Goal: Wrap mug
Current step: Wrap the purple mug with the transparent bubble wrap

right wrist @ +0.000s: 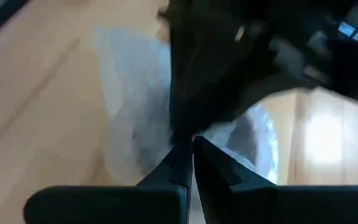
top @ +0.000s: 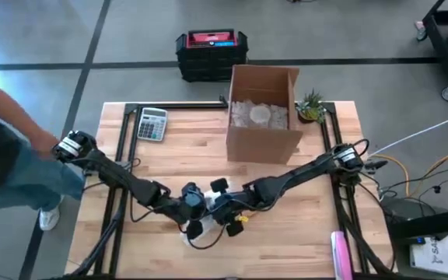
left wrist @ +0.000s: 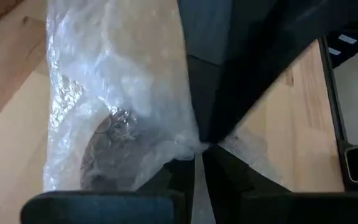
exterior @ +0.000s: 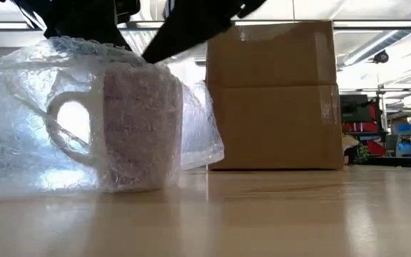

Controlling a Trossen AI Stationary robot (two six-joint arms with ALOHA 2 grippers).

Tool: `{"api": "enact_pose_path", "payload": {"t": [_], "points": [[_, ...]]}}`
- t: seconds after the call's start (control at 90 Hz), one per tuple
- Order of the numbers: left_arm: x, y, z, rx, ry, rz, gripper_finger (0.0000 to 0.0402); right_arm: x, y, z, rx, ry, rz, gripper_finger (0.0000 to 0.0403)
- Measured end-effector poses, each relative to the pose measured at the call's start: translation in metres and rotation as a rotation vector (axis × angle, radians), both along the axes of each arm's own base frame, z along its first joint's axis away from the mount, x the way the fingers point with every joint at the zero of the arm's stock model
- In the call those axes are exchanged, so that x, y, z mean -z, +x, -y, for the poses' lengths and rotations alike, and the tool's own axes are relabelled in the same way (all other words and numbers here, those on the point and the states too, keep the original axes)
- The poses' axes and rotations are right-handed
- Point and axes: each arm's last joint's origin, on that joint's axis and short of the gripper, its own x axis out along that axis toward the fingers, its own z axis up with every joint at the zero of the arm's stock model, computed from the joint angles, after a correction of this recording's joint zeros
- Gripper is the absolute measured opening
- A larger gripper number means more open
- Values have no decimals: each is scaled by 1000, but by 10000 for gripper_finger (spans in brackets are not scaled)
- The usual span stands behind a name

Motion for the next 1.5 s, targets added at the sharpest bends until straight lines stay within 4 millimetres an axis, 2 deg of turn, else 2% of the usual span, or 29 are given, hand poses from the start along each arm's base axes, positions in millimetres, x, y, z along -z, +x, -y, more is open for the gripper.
{"api": "enact_pose_path", "payload": {"t": [0.222,0.278,0.411,0.589,0.656,0.756,0.933,1.0,1.133,1.278,1.378,1.5], "points": [[-3,-2,0,7,5,-24,20,19,5,2,22,-4,-46,0],[-11,-2,0,5,-4,-36,20,23,5,2,23,-6,-56,0],[-48,-7,-2,-28,-20,-59,20,25,4,2,20,-6,-68,0],[-70,-11,5,-9,-76,-88,20,25,5,4,24,-4,-64,0],[-62,-10,9,0,-80,-94,20,25,5,5,26,-4,-65,0],[-35,-3,12,-7,-55,-129,20,24,6,6,28,-4,-62,0],[-4,8,6,-71,-19,-130,20,22,4,7,30,-9,-70,0],[2,10,3,-106,-19,-137,20,16,1,6,28,-11,-74,0],[10,10,1,-138,-18,-160,20,-18,-6,8,48,-2,-101,0],[11,10,1,-127,-29,-165,20,-58,-26,15,53,-41,-213,0],[10,9,1,-115,-27,-164,20,-58,-40,33,99,-87,-317,0],[9,10,1,-98,-19,-154,20,-25,-49,54,171,-131,-391,0]]}}
